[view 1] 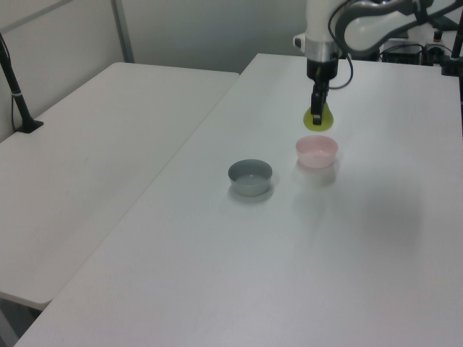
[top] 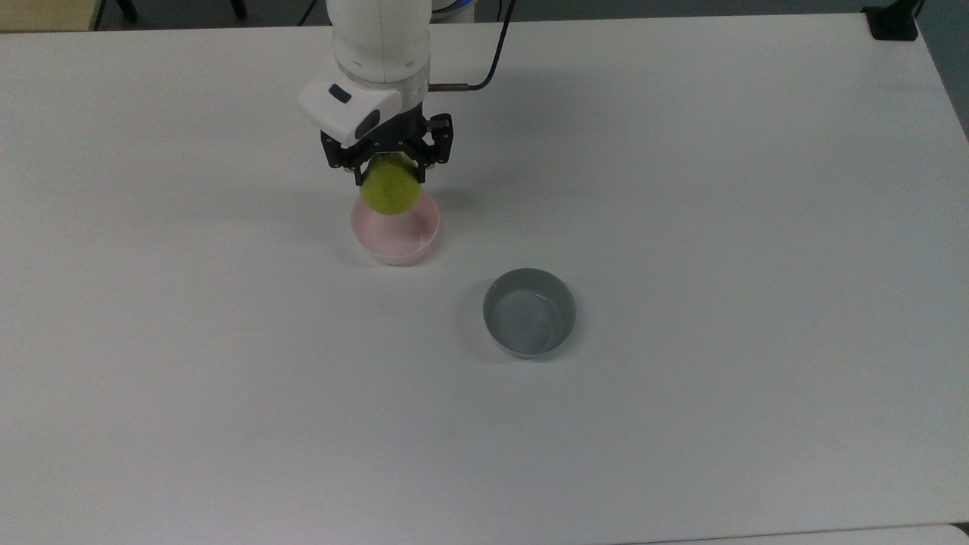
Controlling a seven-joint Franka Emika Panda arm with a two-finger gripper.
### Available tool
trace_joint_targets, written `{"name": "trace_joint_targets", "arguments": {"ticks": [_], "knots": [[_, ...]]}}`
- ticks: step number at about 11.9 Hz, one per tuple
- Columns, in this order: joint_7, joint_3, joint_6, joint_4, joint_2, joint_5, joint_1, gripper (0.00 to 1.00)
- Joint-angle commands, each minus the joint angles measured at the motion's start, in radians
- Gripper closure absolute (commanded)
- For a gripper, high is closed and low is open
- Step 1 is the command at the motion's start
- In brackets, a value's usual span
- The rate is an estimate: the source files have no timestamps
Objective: Place the pear in the bowl
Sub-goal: 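Carry the pear over the pink bowl and lower it in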
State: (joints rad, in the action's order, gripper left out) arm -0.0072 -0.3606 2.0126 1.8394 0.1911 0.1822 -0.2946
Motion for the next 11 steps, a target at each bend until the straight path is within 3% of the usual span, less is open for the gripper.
{"name": "trace_joint_targets", "arguments": {"ticks": [1, 3, 8, 11], "knots": [[0.026, 0.005, 0.033, 0.078, -0.032, 0.036, 0.014, 0.51], [0.026, 0.005, 0.119, 0.119, -0.030, 0.036, 0.008, 0.51], [0.026, 0.012, 0.163, 0.116, -0.001, 0.036, -0.007, 0.51], [0.026, 0.012, 0.175, 0.115, 0.019, 0.037, -0.014, 0.45]]}}
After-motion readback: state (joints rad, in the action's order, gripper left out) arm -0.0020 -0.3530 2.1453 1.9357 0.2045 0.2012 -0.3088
